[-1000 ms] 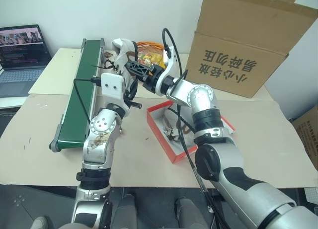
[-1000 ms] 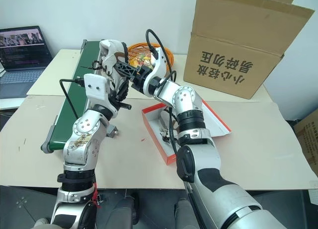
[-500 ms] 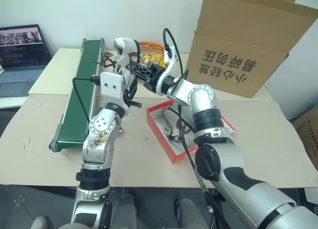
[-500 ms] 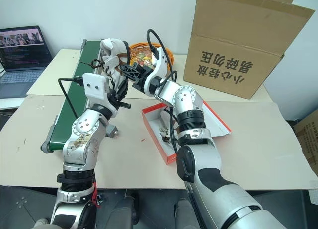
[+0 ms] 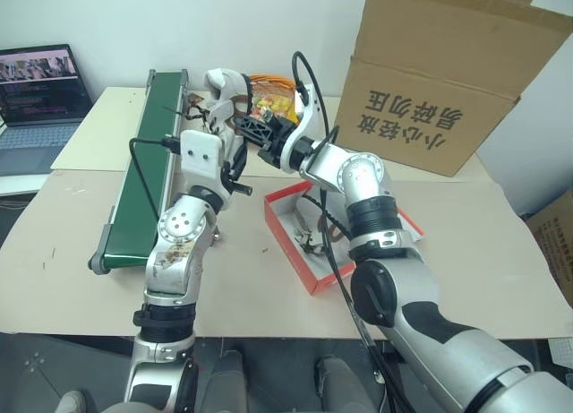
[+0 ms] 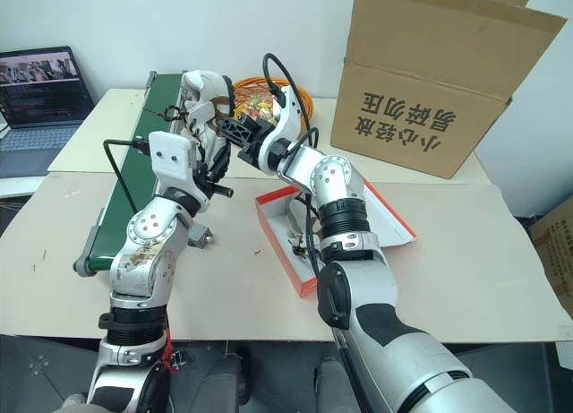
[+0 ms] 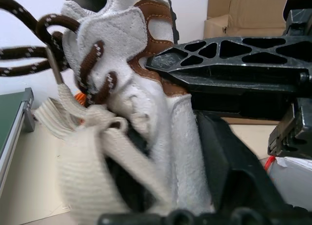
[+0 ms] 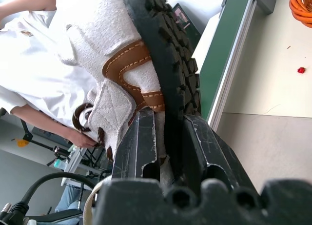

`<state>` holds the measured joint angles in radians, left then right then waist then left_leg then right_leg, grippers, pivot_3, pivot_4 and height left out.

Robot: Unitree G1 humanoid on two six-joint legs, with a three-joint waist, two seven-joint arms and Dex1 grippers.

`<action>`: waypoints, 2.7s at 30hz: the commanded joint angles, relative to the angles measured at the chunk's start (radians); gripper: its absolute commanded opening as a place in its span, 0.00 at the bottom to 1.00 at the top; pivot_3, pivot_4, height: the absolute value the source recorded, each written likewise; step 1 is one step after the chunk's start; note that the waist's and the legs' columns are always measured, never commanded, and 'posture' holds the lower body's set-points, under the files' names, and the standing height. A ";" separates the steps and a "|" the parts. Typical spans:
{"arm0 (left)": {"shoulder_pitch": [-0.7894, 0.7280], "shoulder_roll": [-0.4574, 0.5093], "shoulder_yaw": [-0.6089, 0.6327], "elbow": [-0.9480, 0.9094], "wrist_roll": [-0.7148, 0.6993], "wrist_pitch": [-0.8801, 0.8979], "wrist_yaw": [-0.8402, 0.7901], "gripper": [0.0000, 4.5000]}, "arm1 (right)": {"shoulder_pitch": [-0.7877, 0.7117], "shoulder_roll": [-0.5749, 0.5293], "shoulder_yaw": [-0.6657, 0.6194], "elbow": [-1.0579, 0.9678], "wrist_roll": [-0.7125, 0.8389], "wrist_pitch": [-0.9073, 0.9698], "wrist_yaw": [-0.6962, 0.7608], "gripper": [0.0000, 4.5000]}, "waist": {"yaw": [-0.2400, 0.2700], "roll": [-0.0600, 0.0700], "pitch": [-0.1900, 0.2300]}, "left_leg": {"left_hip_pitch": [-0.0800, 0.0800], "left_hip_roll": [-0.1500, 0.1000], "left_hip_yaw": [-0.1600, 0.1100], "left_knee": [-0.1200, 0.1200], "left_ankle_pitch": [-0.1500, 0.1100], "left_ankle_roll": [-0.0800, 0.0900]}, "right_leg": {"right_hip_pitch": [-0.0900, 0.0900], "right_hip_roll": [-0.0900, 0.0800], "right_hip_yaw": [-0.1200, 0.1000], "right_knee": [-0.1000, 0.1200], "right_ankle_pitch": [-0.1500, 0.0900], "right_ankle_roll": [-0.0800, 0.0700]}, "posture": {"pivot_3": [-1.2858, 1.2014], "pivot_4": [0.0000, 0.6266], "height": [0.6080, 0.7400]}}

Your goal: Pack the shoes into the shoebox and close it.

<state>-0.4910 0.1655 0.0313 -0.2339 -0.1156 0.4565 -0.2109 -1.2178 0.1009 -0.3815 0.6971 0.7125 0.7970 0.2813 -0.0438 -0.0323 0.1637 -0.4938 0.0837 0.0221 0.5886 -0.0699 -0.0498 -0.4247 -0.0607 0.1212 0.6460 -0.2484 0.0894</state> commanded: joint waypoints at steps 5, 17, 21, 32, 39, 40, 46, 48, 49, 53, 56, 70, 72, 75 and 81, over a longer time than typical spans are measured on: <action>0.001 -0.001 -0.066 -0.022 -0.007 -0.019 -0.044 0.82 | -0.060 0.002 -0.020 -0.053 0.036 -0.030 0.005 0.07 | -0.001 0.000 0.000 | 0.000 0.000 0.000 0.000 0.000 0.000 | 0.000 0.000 0.000 0.000 0.000 0.000 | 0.52 0.24 0.86; 0.009 0.021 -0.053 -0.058 0.017 -0.069 -0.028 0.82 | -0.109 -0.138 -0.042 0.146 -0.106 -0.279 -0.054 0.07 | 0.004 0.000 0.000 | 0.000 0.000 0.000 0.000 0.000 0.000 | 0.000 0.000 0.000 -0.001 0.000 0.000 | 0.52 0.24 0.86; 0.021 0.028 -0.054 -0.059 0.021 -0.080 -0.023 0.82 | -0.166 -0.220 -0.067 0.275 -0.120 -0.351 -0.031 0.07 | 0.000 0.000 0.000 | 0.000 0.000 0.000 -0.001 0.000 0.000 | 0.000 0.000 0.000 -0.003 0.000 0.000 | 0.52 0.24 0.86; 0.099 0.081 0.132 -0.099 -0.019 -0.042 0.041 0.82 | -0.033 -0.569 0.297 -0.131 -0.262 0.062 0.379 0.07 | 0.000 0.003 0.003 | -0.001 0.000 0.000 -0.004 0.000 0.000 | -0.003 0.000 0.001 -0.001 -0.001 -0.001 | 0.52 0.24 0.86; 0.069 0.182 0.303 0.004 -0.004 -0.076 0.104 0.82 | 0.088 -0.708 0.402 -0.456 -0.205 0.399 0.456 0.07 | -0.003 0.003 0.003 | 0.000 0.000 0.000 -0.002 0.000 0.000 | -0.003 -0.001 0.001 -0.001 -0.005 -0.009 | 0.52 0.24 0.86; 0.061 0.189 0.303 0.013 -0.004 -0.081 0.104 0.82 | 0.106 -0.707 0.403 -0.497 -0.192 0.455 0.447 0.07 | -0.003 0.003 0.003 | 0.000 0.000 0.000 -0.002 0.000 0.000 | -0.003 -0.001 0.001 -0.001 -0.005 -0.009 | 0.52 0.24 0.86; 0.058 0.168 0.259 0.001 -0.005 -0.086 0.112 0.82 | 0.230 -0.644 0.361 -0.639 -0.170 0.705 0.337 0.07 | 0.010 0.003 0.003 | 0.000 0.000 0.000 -0.002 0.000 0.000 | -0.001 -0.001 0.001 0.000 -0.005 -0.009 | 0.52 0.24 0.86; 0.076 0.157 0.233 -0.009 0.003 -0.094 0.111 0.82 | 0.256 -0.604 0.351 -0.654 -0.172 0.740 0.302 0.07 | 0.013 0.003 0.003 | -0.001 0.000 0.000 -0.001 0.000 0.000 | -0.002 -0.001 0.001 0.000 -0.004 -0.007 | 0.52 0.24 0.86; 0.087 0.155 0.214 -0.024 0.004 -0.099 0.098 0.82 | 0.271 -0.574 0.342 -0.663 -0.172 0.773 0.281 0.07 | 0.013 0.003 0.003 | 0.000 0.000 0.000 0.000 0.000 0.000 | -0.001 -0.001 0.001 0.000 -0.001 -0.002 | 0.52 0.24 0.86; 0.130 0.200 0.132 -0.098 -0.055 -0.078 -0.049 0.82 | 0.302 -0.534 0.328 -0.680 -0.149 0.817 0.235 0.07 | 0.009 0.003 0.003 | 0.001 0.000 0.000 0.000 0.000 0.000 | -0.001 0.000 0.001 0.000 0.000 -0.001 | 0.52 0.24 0.86; 0.178 0.309 0.088 -0.184 -0.156 -0.005 -0.246 0.82 | 0.298 -0.526 0.341 -0.664 -0.130 0.817 0.214 0.07 | 0.007 0.003 0.003 | 0.000 0.000 0.000 -0.001 0.000 0.000 | -0.001 0.000 0.001 0.000 -0.001 -0.002 | 0.52 0.24 0.86; 0.184 0.656 0.175 -0.243 -0.381 0.167 -0.559 0.82 | -0.030 -0.619 0.458 -0.407 -0.161 0.777 0.325 0.07 | -0.002 0.003 0.003 | 0.000 0.000 0.000 -0.003 0.000 0.000 | -0.004 -0.001 0.000 0.000 -0.007 -0.012 | 0.52 0.24 0.86; 0.188 0.655 0.162 -0.239 -0.366 0.156 -0.557 0.82 | -0.048 -0.619 0.464 -0.402 -0.129 0.810 0.336 0.07 | -0.002 0.003 0.003 | 0.000 0.001 0.000 -0.006 0.000 0.000 | -0.005 -0.001 0.000 0.000 -0.007 -0.012 | 0.52 0.24 0.86; 0.186 0.655 0.144 -0.249 -0.371 0.155 -0.565 0.82 | -0.052 -0.632 0.502 -0.403 -0.017 0.817 0.332 0.07 | -0.001 0.003 0.003 | 0.000 0.001 0.000 -0.006 0.000 0.000 | -0.005 0.000 0.000 0.001 -0.007 -0.012 | 0.52 0.24 0.86; 0.201 0.666 0.133 -0.278 -0.384 0.163 -0.584 0.82 | -0.018 -0.663 0.549 -0.396 0.223 0.817 0.230 0.07 | 0.000 0.003 0.003 | 0.000 0.001 0.000 -0.006 0.000 0.000 | -0.005 0.000 0.000 0.001 -0.007 -0.012 | 0.52 0.24 0.86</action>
<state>-0.2906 0.8150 0.1568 -0.4701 -0.4954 0.6306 -0.7876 -1.2392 -0.5433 0.1756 0.3110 0.8567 1.6069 0.5472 -0.0433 -0.0291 0.1669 -0.4934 0.0845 0.0224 0.5822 -0.0696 -0.0495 -0.4298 -0.0610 0.1215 0.6472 -0.2556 0.0771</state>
